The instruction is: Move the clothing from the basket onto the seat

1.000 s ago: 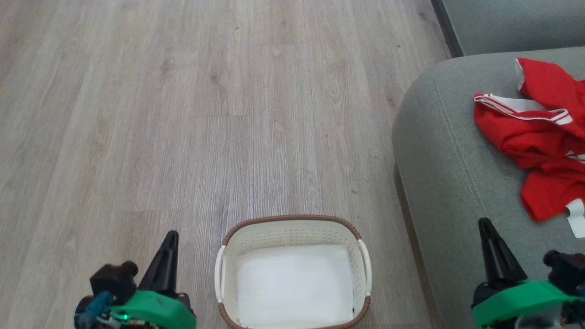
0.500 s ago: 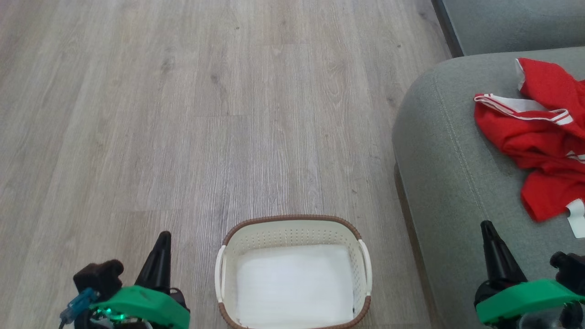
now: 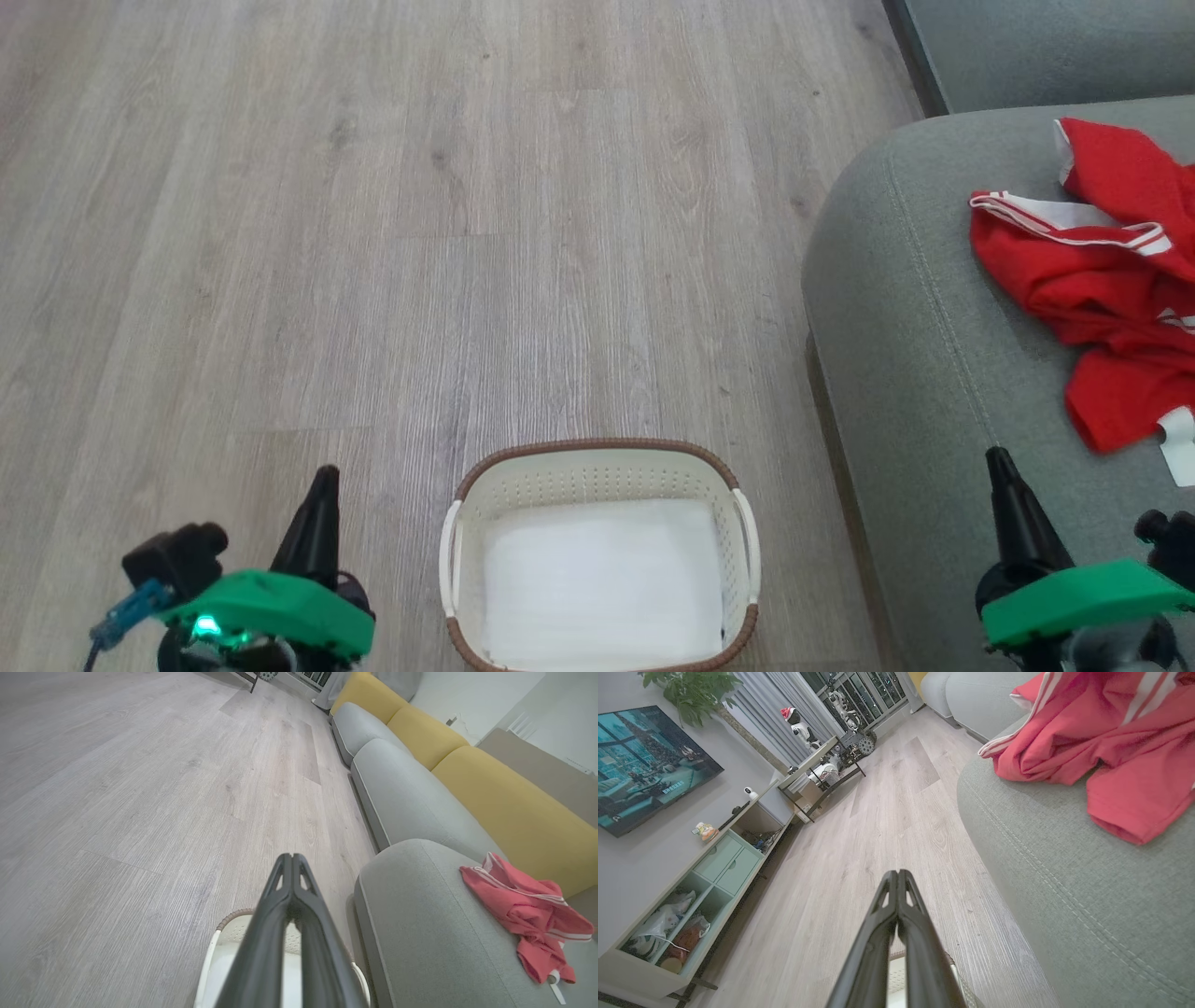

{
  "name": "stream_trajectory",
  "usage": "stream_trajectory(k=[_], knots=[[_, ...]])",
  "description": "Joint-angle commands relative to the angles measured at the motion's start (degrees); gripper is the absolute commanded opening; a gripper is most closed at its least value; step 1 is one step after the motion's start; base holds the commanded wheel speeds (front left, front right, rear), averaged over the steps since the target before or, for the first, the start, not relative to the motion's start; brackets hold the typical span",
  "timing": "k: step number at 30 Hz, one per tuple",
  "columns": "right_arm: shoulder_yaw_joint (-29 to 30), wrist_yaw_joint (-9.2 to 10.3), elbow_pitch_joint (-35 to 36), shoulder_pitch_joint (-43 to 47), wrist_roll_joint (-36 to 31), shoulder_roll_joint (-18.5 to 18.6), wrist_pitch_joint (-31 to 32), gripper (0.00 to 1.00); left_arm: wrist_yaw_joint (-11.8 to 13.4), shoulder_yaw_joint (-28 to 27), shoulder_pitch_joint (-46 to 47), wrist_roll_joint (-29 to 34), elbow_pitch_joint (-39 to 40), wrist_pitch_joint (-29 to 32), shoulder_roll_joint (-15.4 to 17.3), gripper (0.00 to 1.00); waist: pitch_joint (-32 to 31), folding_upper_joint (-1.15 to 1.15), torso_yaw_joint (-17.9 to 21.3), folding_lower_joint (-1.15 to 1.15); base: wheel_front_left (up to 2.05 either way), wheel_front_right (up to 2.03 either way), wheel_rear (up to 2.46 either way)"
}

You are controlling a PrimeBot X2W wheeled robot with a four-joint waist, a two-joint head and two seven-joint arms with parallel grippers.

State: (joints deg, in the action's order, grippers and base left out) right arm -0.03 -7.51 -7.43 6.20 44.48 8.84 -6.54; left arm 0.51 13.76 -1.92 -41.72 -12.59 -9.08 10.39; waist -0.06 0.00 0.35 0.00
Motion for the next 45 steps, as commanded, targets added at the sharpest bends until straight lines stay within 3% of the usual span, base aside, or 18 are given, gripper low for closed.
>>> stream_trajectory(k=[1, 45], knots=[[0.50, 0.01, 1.51, -3.14, 1.63, 0.02, 0.35, 0.00, -0.30, -2.15, 3.27, -1.62, 1.58, 0.46, 0.05, 0.00, 0.00, 0.00, -0.01, 0.00, 0.00, 0.00, 0.00], [3.03, 0.01, -2.46, -7.65, 24.67, -2.59, 6.24, 0.00, -4.09, -10.73, 5.62, -25.94, 0.10, 7.62, -3.41, 0.00, 0.12, 0.00, -0.17, 0.00, 0.00, 0.00, 0.00]])
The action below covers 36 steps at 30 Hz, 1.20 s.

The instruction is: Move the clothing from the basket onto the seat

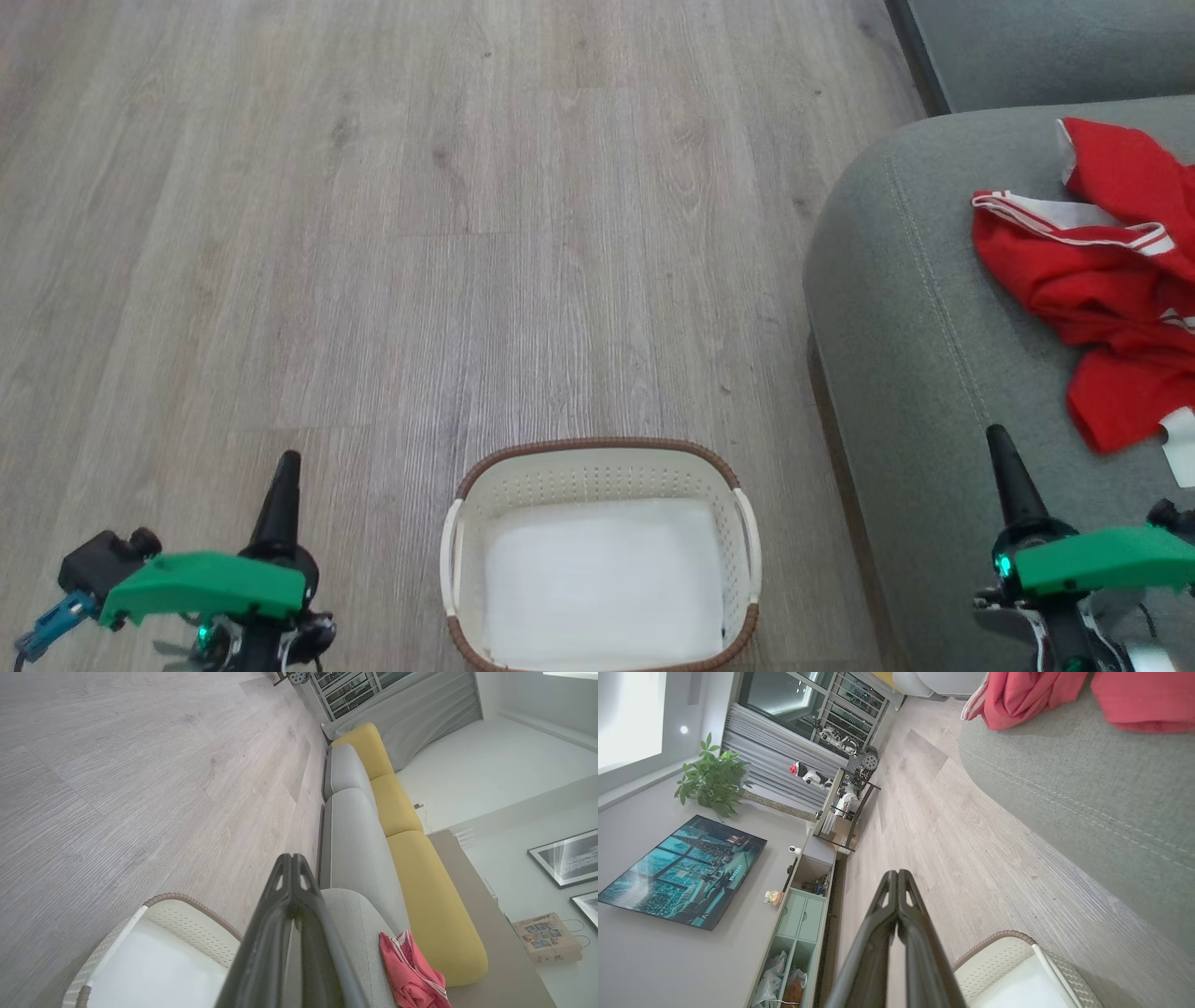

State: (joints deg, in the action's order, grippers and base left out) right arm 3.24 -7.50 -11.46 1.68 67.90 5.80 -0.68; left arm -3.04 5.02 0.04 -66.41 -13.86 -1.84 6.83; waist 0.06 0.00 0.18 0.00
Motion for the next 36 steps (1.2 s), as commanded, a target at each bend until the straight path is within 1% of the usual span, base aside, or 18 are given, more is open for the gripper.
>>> stream_trajectory(k=[1, 36], knots=[[-0.17, 0.00, 1.48, -3.23, 1.77, 0.39, 0.51, 0.00, -0.63, -2.18, 3.72, -1.81, 1.34, 0.55, 0.07, 0.00, 0.00, 0.00, -0.01, 0.00, 0.00, 0.00, 0.00], [2.00, 0.01, -1.59, -6.74, 19.39, -1.78, 5.22, 0.00, -3.55, -8.98, 5.56, -20.45, 0.16, 6.22, -2.73, 0.00, 0.09, 0.00, -0.14, 0.00, 0.00, 0.00, 0.00]])
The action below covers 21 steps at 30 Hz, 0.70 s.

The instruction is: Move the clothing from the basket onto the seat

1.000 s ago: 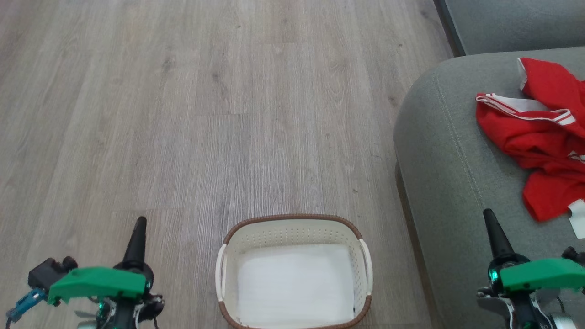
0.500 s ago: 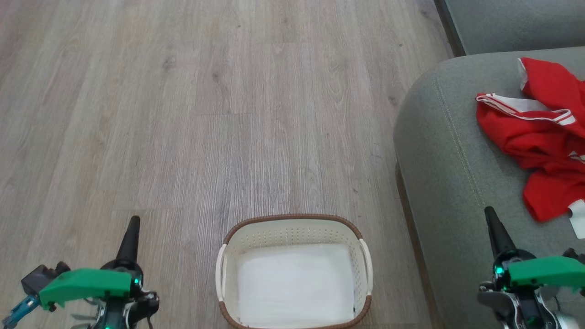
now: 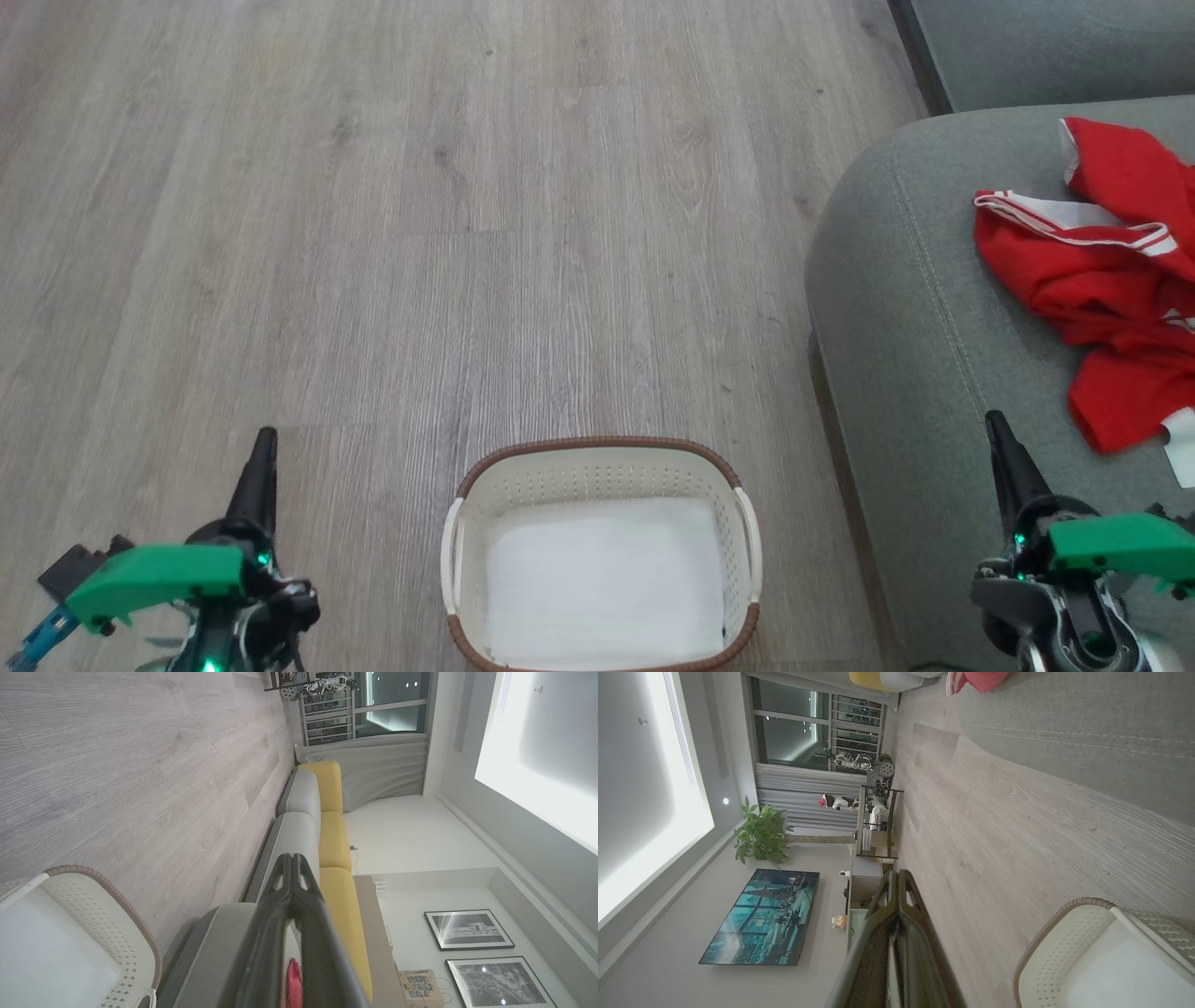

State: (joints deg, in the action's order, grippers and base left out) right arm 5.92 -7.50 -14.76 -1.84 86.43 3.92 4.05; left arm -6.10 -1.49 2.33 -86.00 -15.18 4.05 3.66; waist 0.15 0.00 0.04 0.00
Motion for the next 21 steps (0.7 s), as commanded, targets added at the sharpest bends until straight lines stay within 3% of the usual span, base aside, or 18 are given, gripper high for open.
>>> stream_trajectory(k=[1, 10, 21], knots=[[-0.61, 0.01, 1.61, -3.32, 1.39, 0.03, 0.64, 0.00, -0.58, -2.68, 3.32, -1.41, 1.45, 0.49, 0.35, 0.00, 0.00, 0.00, -0.01, 0.00, 0.00, 0.00, 0.00], [-0.02, 0.01, 0.80, -4.25, 6.04, -0.56, 1.90, 0.00, -1.35, -4.50, 3.81, -6.34, 1.14, 2.01, -0.39, 0.00, 0.03, 0.00, -0.04, 0.00, 0.00, 0.00, 0.00], [0.09, 0.01, 0.76, -4.30, 6.16, -0.64, 2.03, 0.00, -1.38, -4.65, 3.84, -6.49, 1.12, 2.13, -0.48, 0.00, 0.03, 0.00, -0.04, 0.00, 0.00, 0.00, 0.00]])
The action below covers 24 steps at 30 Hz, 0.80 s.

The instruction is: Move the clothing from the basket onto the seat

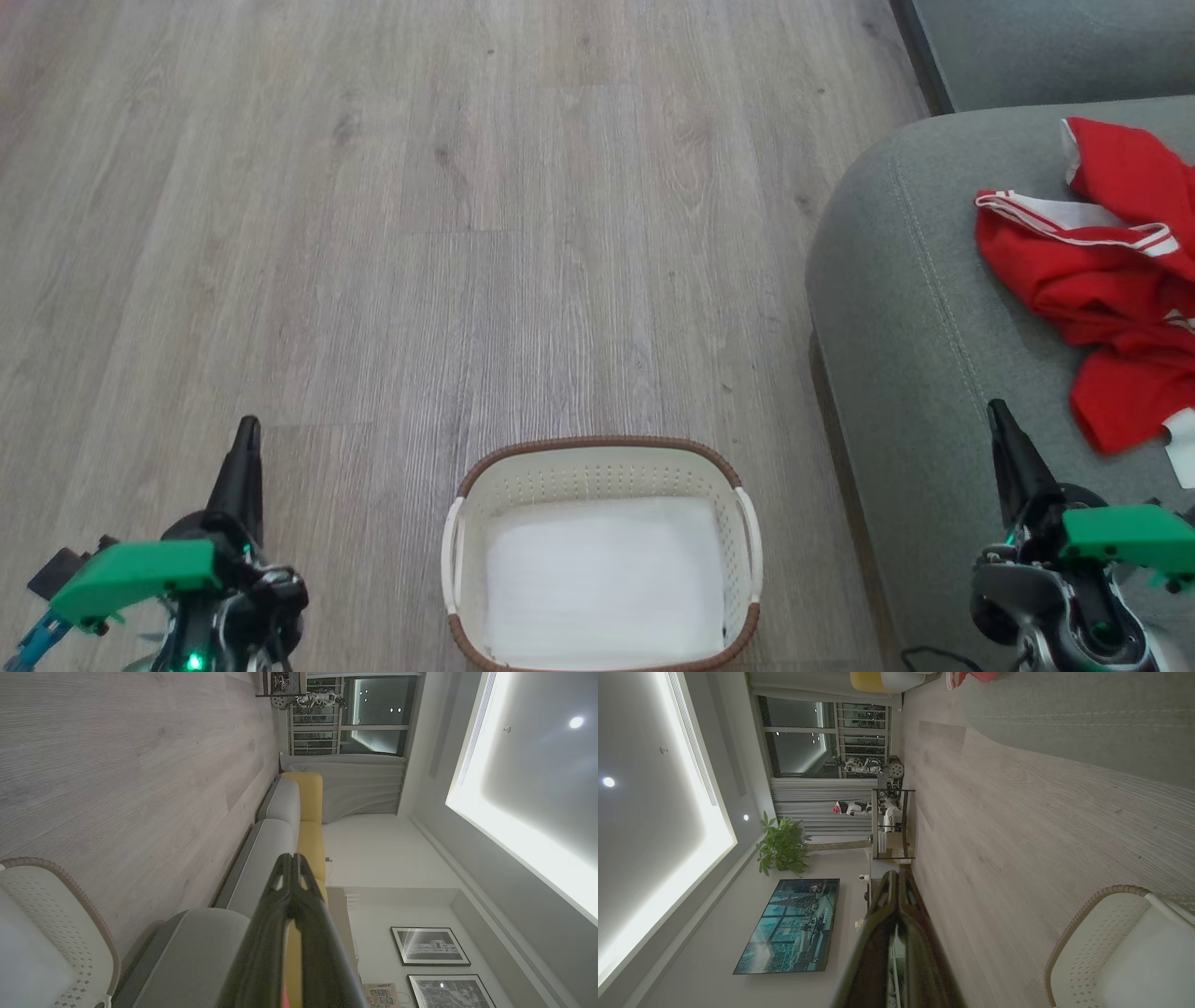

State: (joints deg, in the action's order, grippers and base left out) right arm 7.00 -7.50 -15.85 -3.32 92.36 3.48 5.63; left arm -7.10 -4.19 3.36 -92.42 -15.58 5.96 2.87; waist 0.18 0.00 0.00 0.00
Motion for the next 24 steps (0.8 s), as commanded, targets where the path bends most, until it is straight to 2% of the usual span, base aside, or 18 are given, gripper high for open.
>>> stream_trajectory(k=[1, 24], knots=[[-0.98, 0.01, 1.85, -2.82, 0.22, -0.21, 0.45, 0.00, -0.38, -1.95, 2.80, -0.05, 1.53, 0.22, 0.31, 0.00, 0.00, 0.00, 0.00, 0.00, 0.00, 0.00, 0.00], [-0.82, 0.01, 1.84, -2.84, 0.09, -0.32, 0.58, 0.00, -0.38, -2.08, 2.81, 0.05, 1.53, 0.33, 0.22, 0.00, 0.00, 0.00, 0.00, 0.00, 0.00, 0.00, 0.00]])
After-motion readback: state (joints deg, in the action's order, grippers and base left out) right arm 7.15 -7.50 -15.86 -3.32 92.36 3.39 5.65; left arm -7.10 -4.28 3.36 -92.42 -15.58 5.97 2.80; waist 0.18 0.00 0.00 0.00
